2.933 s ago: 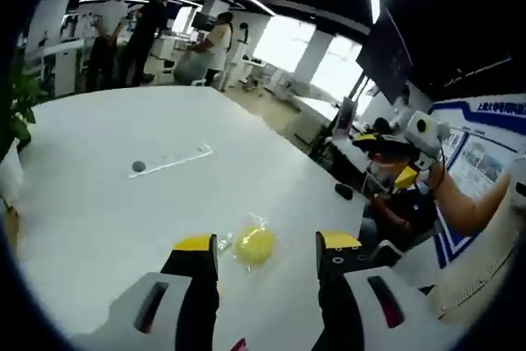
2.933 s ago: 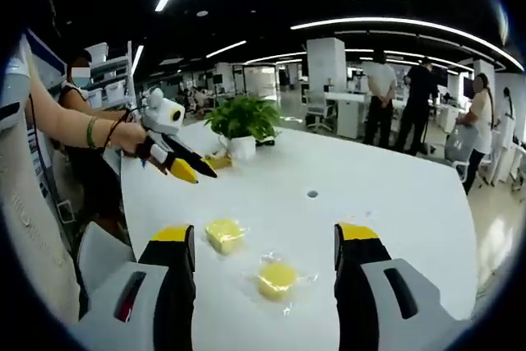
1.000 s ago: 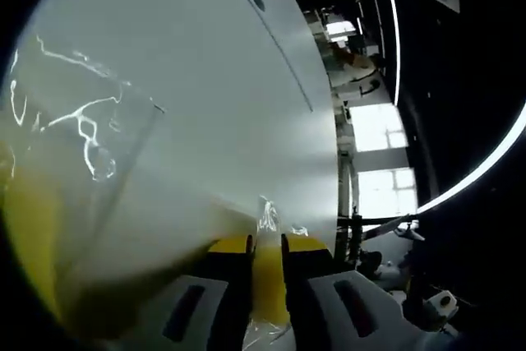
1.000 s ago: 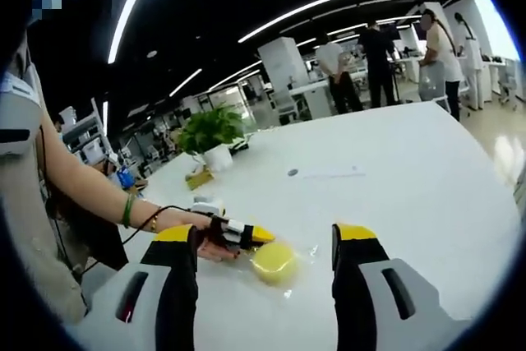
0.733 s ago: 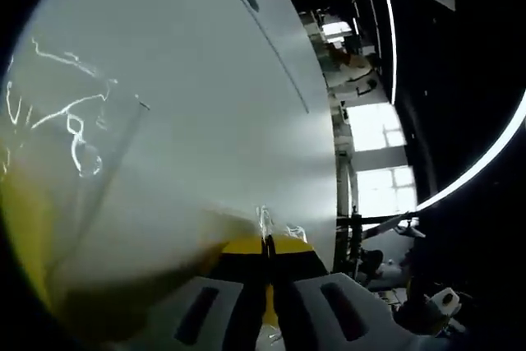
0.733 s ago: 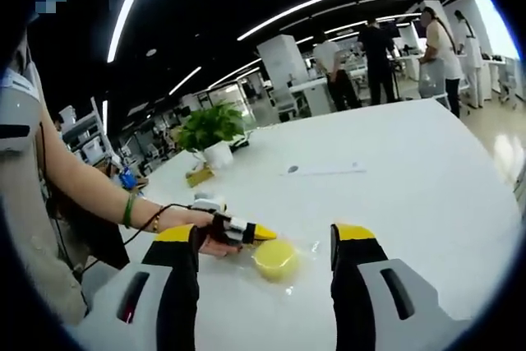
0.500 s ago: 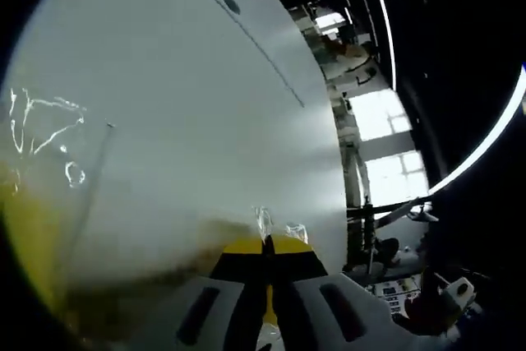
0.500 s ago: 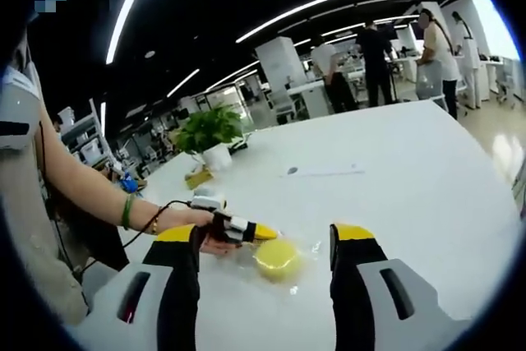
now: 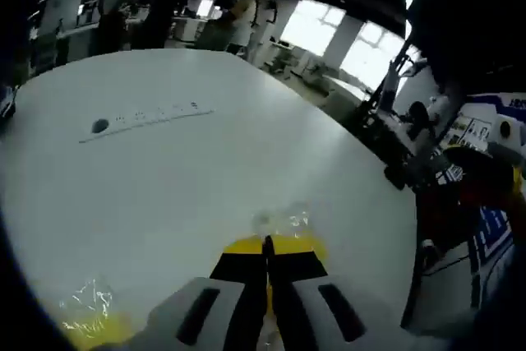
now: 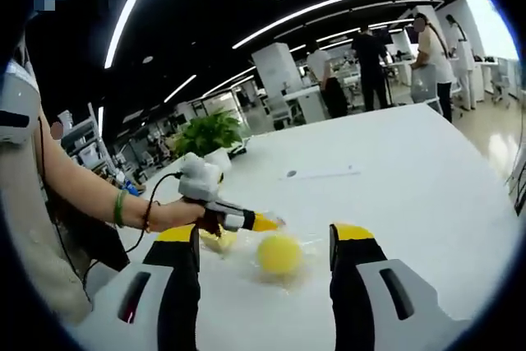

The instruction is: Compare the silicone blocks by pressing each to a similar depth, holding the contact briefly, and releasing to observe deformation and rebound differences across the visible hardness samples.

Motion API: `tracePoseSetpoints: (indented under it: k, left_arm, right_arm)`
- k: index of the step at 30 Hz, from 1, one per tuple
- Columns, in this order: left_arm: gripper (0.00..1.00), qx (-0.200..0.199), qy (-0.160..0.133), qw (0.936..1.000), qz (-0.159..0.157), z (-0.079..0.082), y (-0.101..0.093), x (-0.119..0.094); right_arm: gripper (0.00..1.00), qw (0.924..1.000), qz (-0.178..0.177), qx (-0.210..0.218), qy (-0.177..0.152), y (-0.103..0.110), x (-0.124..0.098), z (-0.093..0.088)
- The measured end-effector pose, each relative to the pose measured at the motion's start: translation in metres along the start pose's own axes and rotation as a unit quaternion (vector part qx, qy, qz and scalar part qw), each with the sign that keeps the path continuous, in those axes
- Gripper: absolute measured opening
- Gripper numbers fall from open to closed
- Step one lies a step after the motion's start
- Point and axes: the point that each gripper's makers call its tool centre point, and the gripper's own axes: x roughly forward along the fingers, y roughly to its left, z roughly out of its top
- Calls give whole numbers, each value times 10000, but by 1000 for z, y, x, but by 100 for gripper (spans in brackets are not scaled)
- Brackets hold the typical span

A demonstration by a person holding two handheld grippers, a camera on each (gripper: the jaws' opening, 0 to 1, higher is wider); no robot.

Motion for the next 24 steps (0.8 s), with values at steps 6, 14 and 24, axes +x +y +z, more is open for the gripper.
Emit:
tracePoseSetpoints:
  k: [6,14,24]
  left_arm:
    - [0,-208,-144,9995,-175,9,-16,-10]
    - [0,-627,-399,9966,-370,14,-34,-29]
    - [0,-778,-732,9935,-397,24,-45,-58]
  right_arm:
    - [59,10000,-49,-14,-32,4,-10,1]
    - [59,9999,-95,15,-84,10,-18,-1]
    - [60,9999,-83,-143,-43,28,-25,1]
